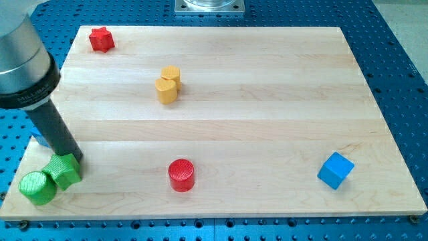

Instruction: Move the green star into the green circle

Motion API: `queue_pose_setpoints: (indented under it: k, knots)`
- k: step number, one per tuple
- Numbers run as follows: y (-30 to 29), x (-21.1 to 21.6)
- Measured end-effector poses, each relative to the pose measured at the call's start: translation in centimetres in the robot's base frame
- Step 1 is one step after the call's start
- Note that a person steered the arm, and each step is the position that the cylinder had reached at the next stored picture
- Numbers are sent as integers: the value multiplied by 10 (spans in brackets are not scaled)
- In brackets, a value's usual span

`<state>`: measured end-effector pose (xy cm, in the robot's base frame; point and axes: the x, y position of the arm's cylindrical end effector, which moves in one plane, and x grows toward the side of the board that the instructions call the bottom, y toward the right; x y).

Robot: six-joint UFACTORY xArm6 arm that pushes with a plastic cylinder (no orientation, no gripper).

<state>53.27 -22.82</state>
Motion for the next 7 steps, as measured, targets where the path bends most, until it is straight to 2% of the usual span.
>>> queue_pose_setpoints:
  k: [2, 4, 6, 7]
  knots:
    - [-29, 0]
    - [-50, -52]
    - [-77, -50]
    - [-73, -86]
